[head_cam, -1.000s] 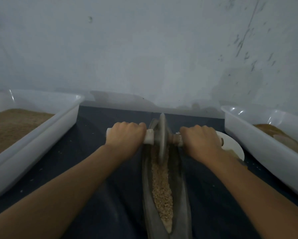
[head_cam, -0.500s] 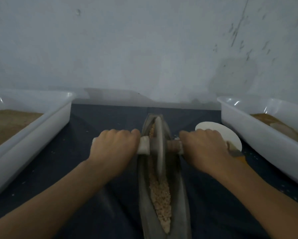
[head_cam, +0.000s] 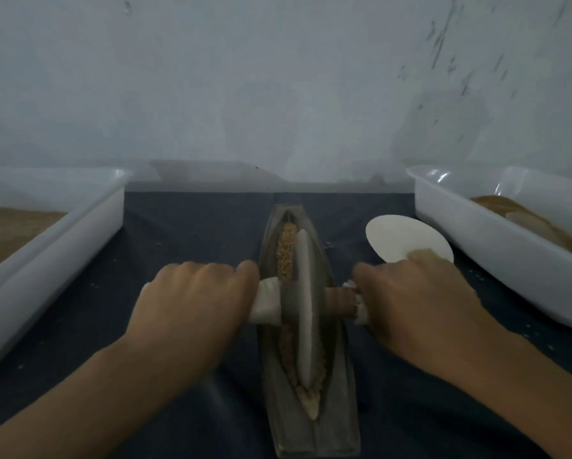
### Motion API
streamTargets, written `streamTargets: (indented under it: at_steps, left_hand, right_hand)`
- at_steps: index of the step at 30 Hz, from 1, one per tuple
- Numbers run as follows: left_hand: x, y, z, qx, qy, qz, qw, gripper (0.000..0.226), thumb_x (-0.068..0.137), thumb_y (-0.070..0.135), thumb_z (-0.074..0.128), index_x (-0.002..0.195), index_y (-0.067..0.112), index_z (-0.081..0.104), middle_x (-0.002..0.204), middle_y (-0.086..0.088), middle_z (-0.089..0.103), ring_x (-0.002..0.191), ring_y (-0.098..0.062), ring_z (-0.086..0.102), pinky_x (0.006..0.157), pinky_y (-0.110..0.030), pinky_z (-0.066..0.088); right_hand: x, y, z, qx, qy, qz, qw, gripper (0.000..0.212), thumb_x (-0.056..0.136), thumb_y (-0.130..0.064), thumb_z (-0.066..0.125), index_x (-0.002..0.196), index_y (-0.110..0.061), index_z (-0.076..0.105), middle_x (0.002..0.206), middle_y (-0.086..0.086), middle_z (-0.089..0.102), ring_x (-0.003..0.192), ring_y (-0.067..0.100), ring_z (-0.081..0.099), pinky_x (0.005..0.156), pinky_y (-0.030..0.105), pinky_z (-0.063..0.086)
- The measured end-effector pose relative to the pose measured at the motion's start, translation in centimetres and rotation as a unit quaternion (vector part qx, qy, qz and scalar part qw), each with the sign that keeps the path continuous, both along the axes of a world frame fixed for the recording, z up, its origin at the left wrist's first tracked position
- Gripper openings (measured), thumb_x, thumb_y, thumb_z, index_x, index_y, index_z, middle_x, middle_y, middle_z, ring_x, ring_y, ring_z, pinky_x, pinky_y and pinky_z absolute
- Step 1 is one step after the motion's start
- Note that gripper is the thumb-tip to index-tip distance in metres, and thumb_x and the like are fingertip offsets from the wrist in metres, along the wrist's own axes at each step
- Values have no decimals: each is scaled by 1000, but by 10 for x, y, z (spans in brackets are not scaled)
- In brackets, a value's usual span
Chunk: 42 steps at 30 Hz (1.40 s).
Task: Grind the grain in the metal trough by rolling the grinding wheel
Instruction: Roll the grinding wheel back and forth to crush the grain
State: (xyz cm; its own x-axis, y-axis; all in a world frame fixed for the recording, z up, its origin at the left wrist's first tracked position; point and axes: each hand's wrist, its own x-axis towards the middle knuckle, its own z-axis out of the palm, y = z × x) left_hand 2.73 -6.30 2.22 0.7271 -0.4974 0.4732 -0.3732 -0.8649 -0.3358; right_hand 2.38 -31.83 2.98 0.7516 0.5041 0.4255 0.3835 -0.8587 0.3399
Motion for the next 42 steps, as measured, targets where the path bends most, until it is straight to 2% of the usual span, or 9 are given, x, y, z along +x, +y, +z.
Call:
streamTargets:
  at_steps: [6,12,17,21,26,32,36,39,42]
  left_hand:
    - [60,-5,-14,-28,-2,83,996,30,79,29,64,80,23,34,70,3,54,57,-23,53,50,-31,29]
    - [98,-11,-9,-49,18,98,994,19,84,20,58,82,18,39,61,3,33,55,-24,39,52,-34,29]
    - [38,-8,-6,-27,39,68,997,41,76,29,67,74,26,27,59,8,28,47,-12,23,47,-29,21]
    - [-6,-3,3,18,28,26,999,68,37,20,87,68,22,27,51,9,22,42,-11,9,47,-20,4]
    - [31,-14,-1,33,-8,77,996,48,74,25,67,71,23,19,56,8,19,45,-13,14,45,-27,15]
    - [92,-26,11,18,-10,98,995,29,81,20,62,81,20,33,69,-1,45,59,-25,47,55,-34,26]
    - [75,-22,15,17,32,85,996,30,82,26,61,81,23,32,64,6,29,56,-17,30,56,-33,28]
    - [31,-9,4,33,23,21,999,49,63,31,76,75,28,29,57,10,25,46,-13,24,46,-27,21]
    - [3,1,1,23,21,-5,999,62,35,26,87,69,25,35,51,11,30,38,-12,21,45,-18,13]
  right_hand:
    - [64,22,5,-19,17,-85,996,30,79,-23,61,76,-24,32,73,2,56,67,28,58,53,33,27]
    - [101,27,11,-16,13,-81,996,21,78,-27,62,78,-23,41,81,7,62,75,33,60,57,35,29]
    - [45,11,4,-22,54,-40,997,31,80,-33,63,72,-29,34,63,-5,44,58,21,50,52,32,35]
    - [4,-2,-1,-14,-22,17,1000,55,52,-28,81,67,-25,28,50,-9,23,39,18,25,47,19,6]
    - [48,4,-13,-3,-7,-51,999,45,70,-31,70,64,-27,26,53,-8,19,47,20,27,48,26,15]
    - [113,12,-14,55,17,-93,994,21,82,-34,58,76,-26,39,81,6,62,75,32,59,57,34,32]
    - [85,10,-8,41,31,-72,996,24,83,-33,59,75,-26,38,69,1,53,60,28,47,55,31,29]
    - [35,2,-8,7,2,-22,1000,42,69,-35,73,68,-28,32,52,-8,24,46,19,30,46,27,19]
    - [8,-4,-6,11,-19,24,999,49,49,-23,81,64,-23,34,46,-7,24,37,21,27,42,27,23]
